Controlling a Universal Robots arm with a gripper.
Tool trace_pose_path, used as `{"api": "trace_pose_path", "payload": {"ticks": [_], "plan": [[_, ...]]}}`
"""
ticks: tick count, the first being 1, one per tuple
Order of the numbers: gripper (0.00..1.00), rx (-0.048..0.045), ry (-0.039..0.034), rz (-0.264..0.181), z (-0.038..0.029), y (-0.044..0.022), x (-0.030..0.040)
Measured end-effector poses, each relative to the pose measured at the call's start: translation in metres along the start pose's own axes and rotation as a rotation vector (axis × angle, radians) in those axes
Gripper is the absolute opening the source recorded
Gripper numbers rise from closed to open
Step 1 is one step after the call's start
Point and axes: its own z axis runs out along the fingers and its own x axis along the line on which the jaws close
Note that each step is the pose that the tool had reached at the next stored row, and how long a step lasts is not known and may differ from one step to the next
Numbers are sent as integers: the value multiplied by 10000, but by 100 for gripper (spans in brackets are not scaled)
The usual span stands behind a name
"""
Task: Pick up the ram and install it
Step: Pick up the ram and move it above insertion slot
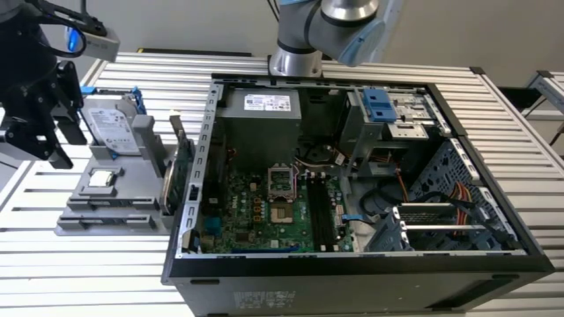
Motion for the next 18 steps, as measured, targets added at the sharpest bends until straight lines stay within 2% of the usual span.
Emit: {"api": "trace_pose_path", "payload": {"ticks": [6, 14, 18], "plan": [[100, -50, 1, 0, 65, -1, 9], [100, -54, -3, -1, 165, -3, 13], [100, -57, -7, -1, 187, -4, 14]]}}
